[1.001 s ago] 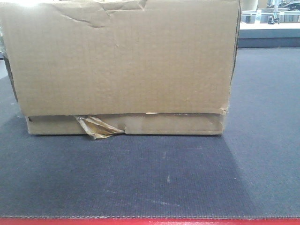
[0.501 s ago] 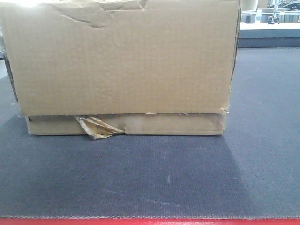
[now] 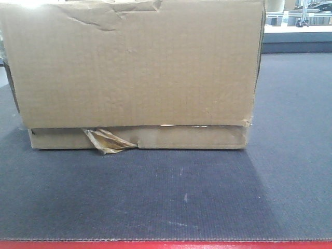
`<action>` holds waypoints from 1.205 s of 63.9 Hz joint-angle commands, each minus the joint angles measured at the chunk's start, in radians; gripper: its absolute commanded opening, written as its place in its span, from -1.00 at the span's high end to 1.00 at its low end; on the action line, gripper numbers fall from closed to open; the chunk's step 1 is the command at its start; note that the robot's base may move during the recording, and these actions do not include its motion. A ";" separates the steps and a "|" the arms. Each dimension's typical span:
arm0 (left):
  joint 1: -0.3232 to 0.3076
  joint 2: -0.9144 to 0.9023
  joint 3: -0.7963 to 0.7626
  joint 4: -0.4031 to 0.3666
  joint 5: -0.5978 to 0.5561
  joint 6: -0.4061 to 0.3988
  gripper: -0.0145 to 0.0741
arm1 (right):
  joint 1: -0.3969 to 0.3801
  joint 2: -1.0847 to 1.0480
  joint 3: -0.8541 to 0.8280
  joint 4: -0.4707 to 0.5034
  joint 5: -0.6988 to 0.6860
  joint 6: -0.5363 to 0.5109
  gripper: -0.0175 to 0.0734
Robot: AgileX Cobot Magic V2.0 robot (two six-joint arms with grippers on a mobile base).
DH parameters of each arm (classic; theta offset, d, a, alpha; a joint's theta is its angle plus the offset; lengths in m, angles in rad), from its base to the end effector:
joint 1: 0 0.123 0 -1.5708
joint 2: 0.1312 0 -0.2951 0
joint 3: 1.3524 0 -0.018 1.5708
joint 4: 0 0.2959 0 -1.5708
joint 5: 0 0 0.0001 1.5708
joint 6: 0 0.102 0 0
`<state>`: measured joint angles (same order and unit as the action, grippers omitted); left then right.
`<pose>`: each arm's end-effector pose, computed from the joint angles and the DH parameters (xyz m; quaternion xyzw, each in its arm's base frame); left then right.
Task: Grab carton from right shelf to conveyor
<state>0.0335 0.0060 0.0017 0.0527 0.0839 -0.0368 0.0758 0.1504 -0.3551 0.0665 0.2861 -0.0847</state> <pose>0.1031 0.0039 0.2043 -0.0079 0.7086 0.0189 0.7053 0.0963 0.0092 0.3079 -0.0407 0.7037 0.0261 0.7089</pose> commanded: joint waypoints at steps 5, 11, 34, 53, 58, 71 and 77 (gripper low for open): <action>0.003 -0.006 -0.002 -0.004 -0.020 0.004 0.67 | -0.088 -0.041 0.127 0.046 -0.108 -0.032 0.78; 0.003 -0.006 -0.002 -0.004 -0.020 0.004 0.67 | -0.093 -0.081 0.218 0.049 -0.162 -0.032 0.78; 0.003 -0.006 -0.002 -0.004 -0.020 0.004 0.67 | -0.093 -0.150 0.355 0.027 -0.177 -0.032 0.78; 0.003 -0.006 -0.002 -0.004 -0.020 0.004 0.67 | -0.093 -0.150 0.355 0.027 -0.182 -0.032 0.78; 0.003 -0.006 -0.002 -0.004 -0.020 0.004 0.67 | -0.093 -0.150 0.355 0.027 -0.182 -0.032 0.78; 0.003 -0.006 -0.002 -0.004 -0.020 0.004 0.67 | -0.093 -0.150 0.355 0.027 -0.182 -0.032 0.78; 0.003 -0.006 -0.002 -0.004 -0.020 0.004 0.67 | -0.093 -0.150 0.355 0.027 -0.182 -0.032 0.78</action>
<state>0.0335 0.0060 0.0017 0.0527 0.0821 -0.0350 -0.0097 0.0043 0.0004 0.1035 0.1180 -0.1095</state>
